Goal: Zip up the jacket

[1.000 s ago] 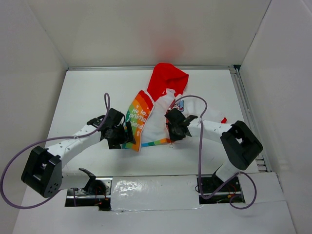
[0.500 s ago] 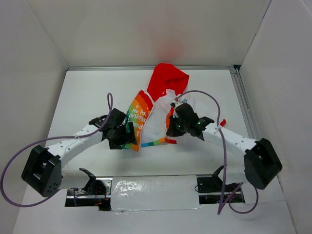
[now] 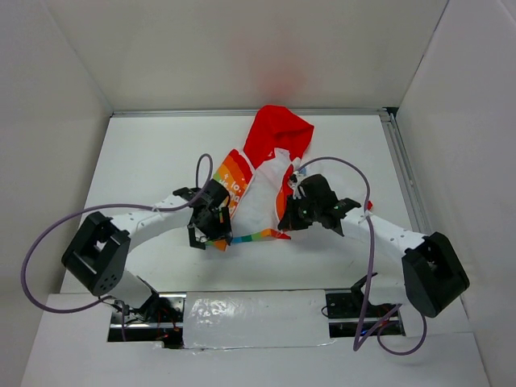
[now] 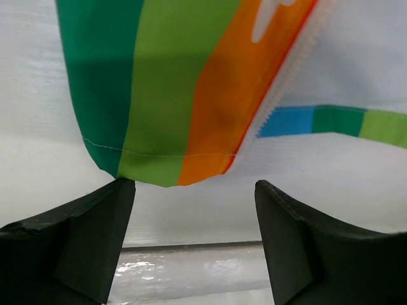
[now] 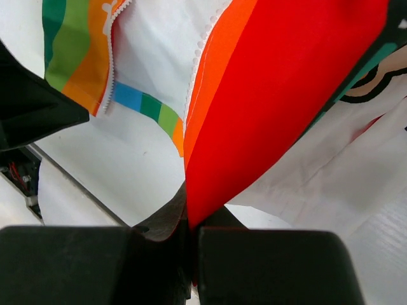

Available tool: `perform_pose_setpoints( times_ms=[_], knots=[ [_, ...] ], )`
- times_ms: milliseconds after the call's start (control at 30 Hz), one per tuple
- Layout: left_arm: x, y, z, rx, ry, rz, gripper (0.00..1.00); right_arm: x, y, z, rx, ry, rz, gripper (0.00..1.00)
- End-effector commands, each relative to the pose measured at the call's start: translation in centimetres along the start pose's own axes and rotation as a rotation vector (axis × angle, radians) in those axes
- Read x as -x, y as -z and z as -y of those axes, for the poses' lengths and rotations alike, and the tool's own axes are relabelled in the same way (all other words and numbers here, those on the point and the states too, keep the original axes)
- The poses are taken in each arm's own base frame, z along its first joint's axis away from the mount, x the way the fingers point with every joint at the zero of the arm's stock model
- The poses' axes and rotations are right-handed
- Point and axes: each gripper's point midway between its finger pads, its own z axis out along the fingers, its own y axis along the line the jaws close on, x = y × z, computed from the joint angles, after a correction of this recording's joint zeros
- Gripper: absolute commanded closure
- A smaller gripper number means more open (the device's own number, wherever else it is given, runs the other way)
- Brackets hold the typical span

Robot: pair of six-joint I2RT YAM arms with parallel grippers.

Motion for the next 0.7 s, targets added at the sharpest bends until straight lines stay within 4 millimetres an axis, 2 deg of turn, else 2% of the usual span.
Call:
perform_pose_setpoints(
  times_ms=[0,100,167,200,267,300,367,433,467,533,667],
  knots=[
    [0.4,0.0,-1.3,0.122,0.038,0.008,0.12,0.8,-0.2,-0.3,0.030,0.017,0.030,1.00],
    [-0.1,0.8,-1.3,0.173,0.010,0.007,0.11,0.6,-0.2,0.1,0.015,0.019,0.022,1.00],
    [-0.3,2.6,-0.5,0.174,-0.048,0.047,0.07,0.5,-0.2,0.3,0.004,0.027,0.022,1.00],
    [-0.4,3.1,-0.1,0.157,-0.090,0.059,0.01,0.6,-0.2,0.3,0.003,0.029,0.025,1.00],
    [-0.1,4.4,1.5,0.069,-0.193,0.105,0.01,0.5,-0.2,0.5,0.004,0.032,0.023,1.00],
    [0.6,4.0,2.6,0.014,-0.216,0.138,0.01,0.3,-0.3,0.5,0.006,0.032,0.019,1.00],
    [1.2,3.7,3.0,-0.026,-0.265,0.146,0.01,0.0,-0.5,0.7,0.002,0.023,0.003,1.00],
    [1.4,3.0,2.1,0.028,-0.247,0.124,0.01,-0.3,-0.8,1.1,-0.017,0.012,-0.012,1.00],
    [0.9,2.0,1.3,0.091,-0.200,0.085,0.01,-0.5,-0.8,1.4,-0.028,0.008,-0.021,1.00],
    [0.9,1.4,-0.7,0.213,-0.159,0.072,0.01,-0.7,-0.9,1.8,-0.046,0.005,-0.024,1.00],
    [1.9,-0.6,-0.7,0.259,-0.176,0.066,0.06,-1.4,-0.9,2.2,-0.060,-0.002,-0.043,1.00]
  ],
)
